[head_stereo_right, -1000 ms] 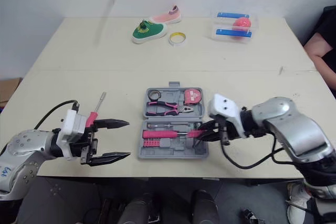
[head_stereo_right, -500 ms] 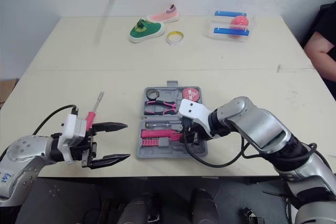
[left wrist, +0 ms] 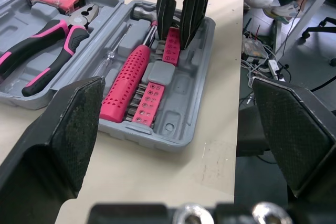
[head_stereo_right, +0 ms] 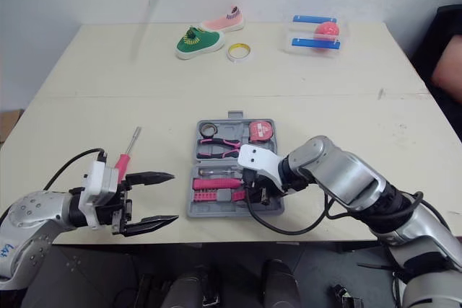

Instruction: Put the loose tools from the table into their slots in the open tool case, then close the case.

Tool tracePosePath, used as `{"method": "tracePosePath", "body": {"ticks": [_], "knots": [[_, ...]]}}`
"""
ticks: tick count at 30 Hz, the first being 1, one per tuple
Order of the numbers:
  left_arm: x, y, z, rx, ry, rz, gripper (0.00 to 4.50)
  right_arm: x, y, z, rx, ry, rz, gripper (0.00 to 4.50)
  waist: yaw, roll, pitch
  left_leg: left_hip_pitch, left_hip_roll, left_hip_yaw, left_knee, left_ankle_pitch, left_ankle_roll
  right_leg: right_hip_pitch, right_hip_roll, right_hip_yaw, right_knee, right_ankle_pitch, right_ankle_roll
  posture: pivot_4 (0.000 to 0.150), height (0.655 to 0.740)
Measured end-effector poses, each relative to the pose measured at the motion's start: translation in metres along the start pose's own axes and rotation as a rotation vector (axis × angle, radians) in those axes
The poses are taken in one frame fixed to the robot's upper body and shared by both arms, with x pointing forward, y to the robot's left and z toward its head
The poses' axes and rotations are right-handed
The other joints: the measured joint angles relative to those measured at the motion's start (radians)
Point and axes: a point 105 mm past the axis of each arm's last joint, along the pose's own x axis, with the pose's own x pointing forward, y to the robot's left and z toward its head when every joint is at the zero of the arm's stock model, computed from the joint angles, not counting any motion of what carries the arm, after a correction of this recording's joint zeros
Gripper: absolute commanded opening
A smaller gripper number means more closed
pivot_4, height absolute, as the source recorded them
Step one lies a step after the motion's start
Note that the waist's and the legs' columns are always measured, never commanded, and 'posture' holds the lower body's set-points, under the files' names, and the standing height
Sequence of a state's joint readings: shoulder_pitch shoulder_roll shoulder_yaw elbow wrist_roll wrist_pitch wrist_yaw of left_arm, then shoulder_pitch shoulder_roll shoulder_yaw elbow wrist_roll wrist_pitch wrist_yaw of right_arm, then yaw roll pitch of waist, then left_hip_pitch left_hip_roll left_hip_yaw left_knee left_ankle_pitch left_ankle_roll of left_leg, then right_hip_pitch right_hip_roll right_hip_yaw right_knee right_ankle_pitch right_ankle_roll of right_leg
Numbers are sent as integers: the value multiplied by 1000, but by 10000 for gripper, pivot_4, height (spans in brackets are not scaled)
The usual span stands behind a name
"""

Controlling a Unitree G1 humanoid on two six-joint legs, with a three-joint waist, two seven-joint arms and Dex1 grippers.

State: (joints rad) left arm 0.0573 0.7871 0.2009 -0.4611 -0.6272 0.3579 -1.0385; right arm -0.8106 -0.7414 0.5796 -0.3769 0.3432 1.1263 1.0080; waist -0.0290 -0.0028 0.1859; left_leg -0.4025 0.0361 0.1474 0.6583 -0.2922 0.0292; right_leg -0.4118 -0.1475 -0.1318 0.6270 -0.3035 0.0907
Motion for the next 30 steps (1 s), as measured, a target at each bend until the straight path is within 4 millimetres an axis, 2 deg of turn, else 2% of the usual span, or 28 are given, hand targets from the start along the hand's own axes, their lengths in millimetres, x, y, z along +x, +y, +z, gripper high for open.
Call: {"method": "tracePosePath", "body": {"ticks": [12,14,15,18,23,26,29,30], "knots": [[-3,0,-1,-5,4,14,45000,5,-1,3,45,-10,-7,7098,-4,-3,-2,0,2,0,0,0,-1,0,2,0,0,0,-1,1500,7400],[-3,0,-1,-5,4,14,45000,5,-1,3,35,-13,-12,17367,-4,-4,-2,0,2,0,0,0,-1,0,2,0,0,0,-1,1500,7400],[-3,0,-1,-6,4,14,45000,5,-1,3,34,-24,-16,20144,-4,-4,-2,0,2,0,0,0,-1,0,2,0,0,0,-1,1500,7400],[-4,-1,-4,-16,8,17,45000,1,4,2,43,-58,25,34881,0,-4,-2,0,2,0,0,0,-1,0,2,0,-1,0,-1,1500,7400],[-5,-1,-3,-25,5,25,45000,-32,-5,5,-14,-116,-4,34881,2,-4,-2,-1,1,0,0,-1,1,0,0,0,-1,1,-1,1500,7400],[-5,-1,-2,-25,2,27,45000,-45,-4,15,-88,-233,16,34881,2,-4,-2,-1,1,0,0,-1,0,0,1,0,-2,1,-1,1500,7400],[-5,1,0,-16,-4,39,45000,-45,5,12,-142,-422,126,26522,3,-5,-2,0,1,0,0,-1,0,2,3,-1,-2,1,0,1500,7400],[-5,2,0,-14,-5,42,45000,-44,6,9,-149,-440,140,26522,4,-5,-2,0,1,0,0,-1,0,2,3,-1,-2,1,0,1500,7400]]}}
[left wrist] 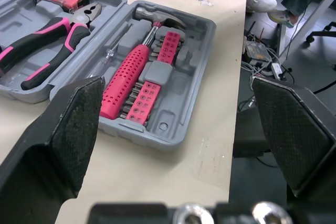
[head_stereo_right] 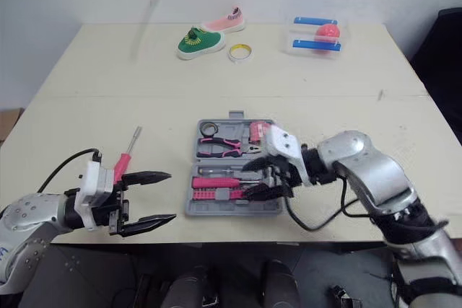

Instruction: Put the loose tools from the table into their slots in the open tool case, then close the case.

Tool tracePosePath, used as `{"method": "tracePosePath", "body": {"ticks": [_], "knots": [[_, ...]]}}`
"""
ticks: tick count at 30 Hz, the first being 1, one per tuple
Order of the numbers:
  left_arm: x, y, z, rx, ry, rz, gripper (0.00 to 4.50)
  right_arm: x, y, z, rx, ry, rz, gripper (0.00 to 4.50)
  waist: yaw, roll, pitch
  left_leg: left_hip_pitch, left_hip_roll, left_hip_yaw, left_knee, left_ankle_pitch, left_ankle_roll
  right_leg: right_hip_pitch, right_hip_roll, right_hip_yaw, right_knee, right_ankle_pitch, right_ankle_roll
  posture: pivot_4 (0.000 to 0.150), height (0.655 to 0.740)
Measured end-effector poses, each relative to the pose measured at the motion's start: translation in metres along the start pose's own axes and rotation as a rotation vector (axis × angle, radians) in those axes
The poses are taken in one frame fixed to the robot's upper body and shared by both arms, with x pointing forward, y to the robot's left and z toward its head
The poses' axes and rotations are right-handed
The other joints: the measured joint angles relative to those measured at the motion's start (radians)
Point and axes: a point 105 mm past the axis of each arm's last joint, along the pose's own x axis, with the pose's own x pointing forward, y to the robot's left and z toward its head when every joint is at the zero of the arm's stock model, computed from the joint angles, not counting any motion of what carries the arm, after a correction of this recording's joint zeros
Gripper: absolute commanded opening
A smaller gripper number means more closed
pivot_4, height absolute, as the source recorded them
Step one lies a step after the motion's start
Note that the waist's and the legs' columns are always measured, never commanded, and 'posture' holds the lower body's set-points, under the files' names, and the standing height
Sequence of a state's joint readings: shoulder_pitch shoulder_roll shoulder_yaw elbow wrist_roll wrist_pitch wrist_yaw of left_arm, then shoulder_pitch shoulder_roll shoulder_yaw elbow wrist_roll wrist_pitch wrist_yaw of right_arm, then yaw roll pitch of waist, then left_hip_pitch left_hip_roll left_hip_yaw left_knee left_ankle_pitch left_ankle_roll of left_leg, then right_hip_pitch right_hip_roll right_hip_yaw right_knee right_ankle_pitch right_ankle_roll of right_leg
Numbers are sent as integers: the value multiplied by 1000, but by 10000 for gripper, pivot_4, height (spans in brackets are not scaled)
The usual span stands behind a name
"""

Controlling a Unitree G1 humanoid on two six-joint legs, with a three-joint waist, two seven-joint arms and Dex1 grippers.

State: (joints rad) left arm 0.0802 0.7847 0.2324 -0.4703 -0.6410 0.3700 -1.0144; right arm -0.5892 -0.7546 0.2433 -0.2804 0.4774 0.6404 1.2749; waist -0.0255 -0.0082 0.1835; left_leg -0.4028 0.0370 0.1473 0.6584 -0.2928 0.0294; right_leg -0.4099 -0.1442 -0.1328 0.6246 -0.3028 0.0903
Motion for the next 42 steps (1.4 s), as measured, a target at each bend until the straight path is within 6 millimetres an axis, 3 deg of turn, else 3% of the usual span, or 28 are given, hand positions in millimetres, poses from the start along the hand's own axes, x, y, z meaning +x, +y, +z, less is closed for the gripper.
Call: {"method": "tracePosePath", "body": {"ticks": [1,2,5,6,8,17,36,39,42], "knots": [[0,1,1,2,-1,6,45000,-1,3,-8,-12,-32,32,18869,0,0,0,0,-1,1,0,0,1,0,3,-1,0,0,1,1500,7400],[0,1,1,3,-1,8,45000,-1,2,-13,-14,-59,38,17570,-3,0,0,0,-2,2,0,1,2,-1,2,-1,1,1,2,1500,7400],[1,3,5,23,-9,6,45000,1,-9,-29,-43,-96,-26,2755,-2,-1,0,1,-2,2,1,1,2,0,2,-1,1,1,2,1500,7400],[1,3,5,23,-10,6,45000,1,-10,-34,-47,-86,-32,307,-2,-1,0,1,-2,2,1,1,2,-1,2,-1,1,1,2,1500,7400],[1,4,4,18,-9,8,45000,4,-13,-43,-58,-79,-48,307,-2,-1,0,1,-2,2,1,1,2,-1,2,0,1,1,2,1500,7400],[0,2,3,20,-8,-2,45000,21,-17,-49,-82,-72,-59,307,-2,-1,0,1,-1,2,1,1,1,-1,-2,0,1,1,2,1500,7400],[-1,1,-2,1,4,12,45000,28,-16,-61,-139,60,-69,307,-1,-3,-1,3,-1,0,2,0,1,2,-3,1,2,1,2,1500,7400],[-5,5,-2,3,3,62,45000,26,-13,-59,-151,-27,-81,307,-1,-3,-1,2,-1,0,2,0,1,2,-3,1,1,1,2,1500,7400],[-14,11,-3,10,-15,149,45000,13,-14,-40,-214,-225,-134,307,-2,-2,0,2,-2,1,2,1,1,1,-2,0,2,1,2,1500,7400]]}}
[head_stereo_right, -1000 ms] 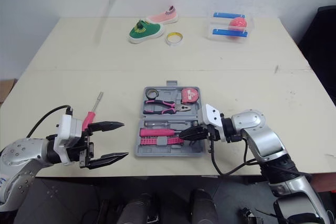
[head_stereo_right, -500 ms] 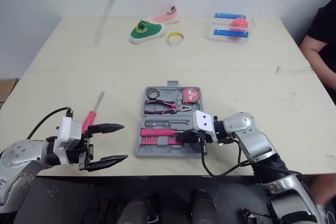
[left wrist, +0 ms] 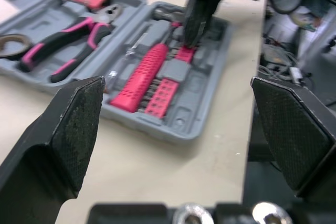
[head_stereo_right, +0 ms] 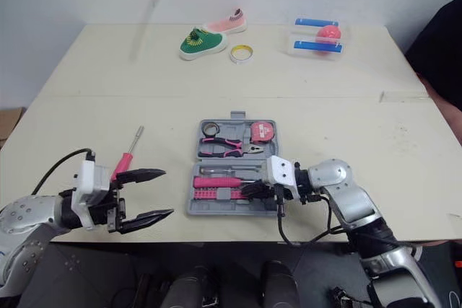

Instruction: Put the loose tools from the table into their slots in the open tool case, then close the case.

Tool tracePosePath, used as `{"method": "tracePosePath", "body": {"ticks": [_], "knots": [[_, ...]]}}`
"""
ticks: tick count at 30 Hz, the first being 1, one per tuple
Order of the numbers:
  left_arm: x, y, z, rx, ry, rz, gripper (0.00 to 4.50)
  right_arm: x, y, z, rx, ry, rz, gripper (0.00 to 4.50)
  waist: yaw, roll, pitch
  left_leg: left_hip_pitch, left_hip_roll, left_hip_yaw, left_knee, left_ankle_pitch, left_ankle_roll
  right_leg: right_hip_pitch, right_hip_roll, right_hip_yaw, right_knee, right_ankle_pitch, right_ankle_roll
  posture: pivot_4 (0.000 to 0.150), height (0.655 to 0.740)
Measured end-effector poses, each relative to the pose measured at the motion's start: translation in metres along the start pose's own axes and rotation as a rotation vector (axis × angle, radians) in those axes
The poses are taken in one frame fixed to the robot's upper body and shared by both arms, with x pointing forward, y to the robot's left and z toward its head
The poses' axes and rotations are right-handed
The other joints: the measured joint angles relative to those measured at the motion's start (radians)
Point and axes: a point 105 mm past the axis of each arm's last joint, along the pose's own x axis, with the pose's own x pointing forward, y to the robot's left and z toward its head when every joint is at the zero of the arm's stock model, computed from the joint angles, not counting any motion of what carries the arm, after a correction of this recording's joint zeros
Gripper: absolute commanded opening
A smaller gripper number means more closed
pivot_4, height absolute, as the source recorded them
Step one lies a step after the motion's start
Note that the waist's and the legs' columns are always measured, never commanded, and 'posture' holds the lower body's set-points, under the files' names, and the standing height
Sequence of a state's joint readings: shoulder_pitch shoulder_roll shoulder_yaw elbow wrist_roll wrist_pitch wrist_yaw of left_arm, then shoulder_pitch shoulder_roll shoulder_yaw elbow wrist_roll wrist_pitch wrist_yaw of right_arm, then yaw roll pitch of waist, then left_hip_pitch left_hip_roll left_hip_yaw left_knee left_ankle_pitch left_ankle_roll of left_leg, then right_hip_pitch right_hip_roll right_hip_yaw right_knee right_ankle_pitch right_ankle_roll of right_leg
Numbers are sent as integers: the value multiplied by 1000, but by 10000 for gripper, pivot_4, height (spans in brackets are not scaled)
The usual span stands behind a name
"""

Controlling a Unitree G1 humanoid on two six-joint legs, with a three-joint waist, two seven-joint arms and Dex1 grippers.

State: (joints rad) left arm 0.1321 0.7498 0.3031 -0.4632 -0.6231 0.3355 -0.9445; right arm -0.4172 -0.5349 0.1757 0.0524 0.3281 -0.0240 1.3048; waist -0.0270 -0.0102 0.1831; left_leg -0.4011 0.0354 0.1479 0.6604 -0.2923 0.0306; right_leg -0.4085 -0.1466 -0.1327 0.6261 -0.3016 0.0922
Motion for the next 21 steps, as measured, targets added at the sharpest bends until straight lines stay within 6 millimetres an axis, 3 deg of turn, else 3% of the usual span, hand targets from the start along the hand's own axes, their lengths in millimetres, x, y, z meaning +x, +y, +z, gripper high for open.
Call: {"method": "tracePosePath", "body": {"ticks": [1,2,6,8,11,14,16,21], "knots": [[-4,3,1,7,-8,34,45000,-11,-5,9,2,-43,-34,307,0,0,0,0,0,0,0,0,0,0,0,0,0,0,0,1500,7400],[-9,8,1,11,-12,76,45000,-25,-7,14,30,-55,-50,6681,0,0,0,0,-1,0,0,0,1,0,-1,0,0,0,0,1500,7400],[-50,41,-7,7,-8,338,45000,-83,-18,25,10,-3,-204,23002,4,0,0,0,0,-1,0,-1,1,1,-1,0,-1,0,0,1500,7400],[-68,53,-7,19,-12,436,45000,-102,-21,20,-7,39,-269,34042,4,0,0,0,0,-1,0,-1,1,1,-1,0,-1,0,0,1500,7400],[-119,78,-16,18,23,699,45000,-172,-28,-1,-64,206,-506,44276,3,0,0,1,-1,1,0,-2,2,1,-1,-2,-1,0,0,1500,7400],[-165,84,-42,-37,110,893,45000,-238,-29,-10,-22,270,-760,44276,-1,0,0,2,-2,3,0,-2,4,0,-1,-2,-1,0,0,1500,7400],[-186,83,-56,-75,152,974,45000,-264,-24,-13,-19,315,-842,44276,-5,-1,0,2,-1,4,0,-3,4,1,-2,-1,-1,0,0,1500,7400],[-218,80,-61,-89,162,1095,45000,-298,-7,-30,-15,471,-919,44276,-6,-2,1,5,2,4,0,-7,-3,1,-2,1,-1,0,-1,1500,7400]]}}
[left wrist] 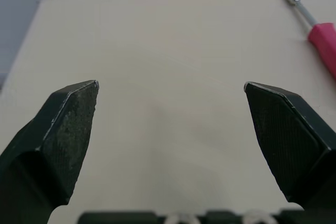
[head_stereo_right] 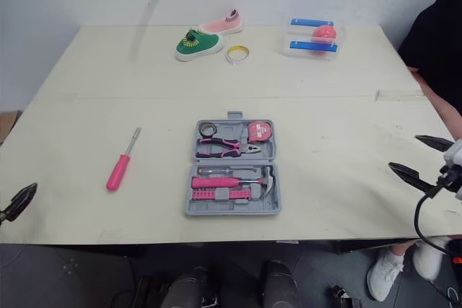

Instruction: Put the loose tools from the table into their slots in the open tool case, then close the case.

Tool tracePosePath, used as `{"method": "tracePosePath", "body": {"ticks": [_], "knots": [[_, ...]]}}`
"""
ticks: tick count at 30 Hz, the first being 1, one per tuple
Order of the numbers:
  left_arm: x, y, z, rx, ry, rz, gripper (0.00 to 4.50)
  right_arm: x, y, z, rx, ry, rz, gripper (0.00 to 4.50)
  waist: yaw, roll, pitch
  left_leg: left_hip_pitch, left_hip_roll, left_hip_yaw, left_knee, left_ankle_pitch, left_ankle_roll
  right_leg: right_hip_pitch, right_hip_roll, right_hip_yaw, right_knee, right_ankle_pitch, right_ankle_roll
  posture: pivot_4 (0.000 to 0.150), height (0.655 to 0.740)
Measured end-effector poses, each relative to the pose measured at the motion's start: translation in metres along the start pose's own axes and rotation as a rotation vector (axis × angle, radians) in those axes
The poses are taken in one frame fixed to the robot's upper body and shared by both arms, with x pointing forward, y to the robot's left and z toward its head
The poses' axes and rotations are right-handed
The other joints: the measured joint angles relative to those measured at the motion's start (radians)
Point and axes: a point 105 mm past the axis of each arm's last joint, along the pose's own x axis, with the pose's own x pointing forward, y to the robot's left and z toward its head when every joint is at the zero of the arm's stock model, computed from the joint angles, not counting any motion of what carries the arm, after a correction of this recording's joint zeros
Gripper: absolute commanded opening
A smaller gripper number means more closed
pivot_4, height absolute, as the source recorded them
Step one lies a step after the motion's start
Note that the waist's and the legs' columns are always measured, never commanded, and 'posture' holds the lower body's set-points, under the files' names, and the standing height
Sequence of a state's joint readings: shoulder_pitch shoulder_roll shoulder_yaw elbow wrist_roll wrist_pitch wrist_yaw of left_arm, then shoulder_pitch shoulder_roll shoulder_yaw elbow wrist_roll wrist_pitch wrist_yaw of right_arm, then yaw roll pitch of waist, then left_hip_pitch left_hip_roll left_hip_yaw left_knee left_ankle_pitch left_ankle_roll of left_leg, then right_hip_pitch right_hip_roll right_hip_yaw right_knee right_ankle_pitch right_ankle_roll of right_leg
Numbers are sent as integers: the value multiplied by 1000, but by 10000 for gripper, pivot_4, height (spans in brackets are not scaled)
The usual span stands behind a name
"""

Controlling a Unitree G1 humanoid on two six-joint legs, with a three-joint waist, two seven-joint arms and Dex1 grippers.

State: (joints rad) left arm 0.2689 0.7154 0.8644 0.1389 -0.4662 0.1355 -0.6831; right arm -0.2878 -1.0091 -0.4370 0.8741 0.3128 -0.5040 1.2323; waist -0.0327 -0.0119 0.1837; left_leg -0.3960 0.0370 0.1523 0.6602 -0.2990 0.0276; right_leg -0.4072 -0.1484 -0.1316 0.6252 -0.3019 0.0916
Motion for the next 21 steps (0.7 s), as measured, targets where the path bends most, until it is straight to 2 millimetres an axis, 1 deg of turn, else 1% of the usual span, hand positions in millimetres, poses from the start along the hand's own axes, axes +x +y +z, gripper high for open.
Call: {"method": "tracePosePath", "body": {"ticks": [3,6,7,8,10,12,13,14,16,19,21], "knots": [[-10,10,-7,-5,25,40,45000,-10,-3,-16,11,62,-51,44276,-2,0,0,1,1,1,0,-1,-3,0,0,2,0,-1,-1,1500,7400],[-8,6,-4,-6,11,20,45000,-7,-2,-14,11,42,-26,44276,-2,0,0,2,1,2,0,-1,-3,1,0,3,1,-1,-1,1500,7400],[-6,2,0,-11,-3,1,45000,-4,-1,-11,9,20,-13,44276,-2,0,0,4,2,2,-1,-1,-3,3,0,4,0,-1,-1,1500,7400],[-4,-4,4,-13,-18,-21,45000,-1,1,-9,12,-1,-4,44276,-2,0,0,6,2,1,-1,-2,-3,5,1,6,0,-1,-1,1500,7400],[6,-21,12,-7,-29,-94,45000,14,6,-3,55,-80,7,44276,-2,0,0,8,2,0,-1,-2,-4,10,1,7,-2,-1,-1,1500,7400],[14,-37,17,-25,-23,-154,45000,29,13,7,109,-171,36,44276,-2,0,0,9,3,0,-2,-2,-4,10,1,7,-2,-1,-1,1500,7400],[19,-49,20,-41,-5,-203,45000,37,19,16,138,-242,73,44276,-1,0,0,8,3,-1,-2,-2,-4,10,1,7,-2,-1,-1,1500,7400],[21,-55,22,-41,4,-227,45000,40,22,20,144,-270,89,44276,0,0,0,8,3,-1,-3,-2,-4,10,1,7,-2,-1,-1,1500,7400],[27,-75,32,-35,40,-300,45000,48,33,36,158,-371,158,44276,2,1,0,8,3,-1,-3,-2,-4,9,1,7,-2,-1,-1,1500,7400],[41,-93,50,-94,57,-299,45000,56,50,54,145,-455,242,44276,9,1,0,8,2,-3,-3,-1,-4,12,1,6,-3,-1,-1,1500,7400],[49,-108,53,-120,92,-314,45000,63,65,63,146,-491,316,44276,7,1,0,9,1,-3,-2,-1,-4,12,1,6,-2,0,-1,1500,7400]]}}
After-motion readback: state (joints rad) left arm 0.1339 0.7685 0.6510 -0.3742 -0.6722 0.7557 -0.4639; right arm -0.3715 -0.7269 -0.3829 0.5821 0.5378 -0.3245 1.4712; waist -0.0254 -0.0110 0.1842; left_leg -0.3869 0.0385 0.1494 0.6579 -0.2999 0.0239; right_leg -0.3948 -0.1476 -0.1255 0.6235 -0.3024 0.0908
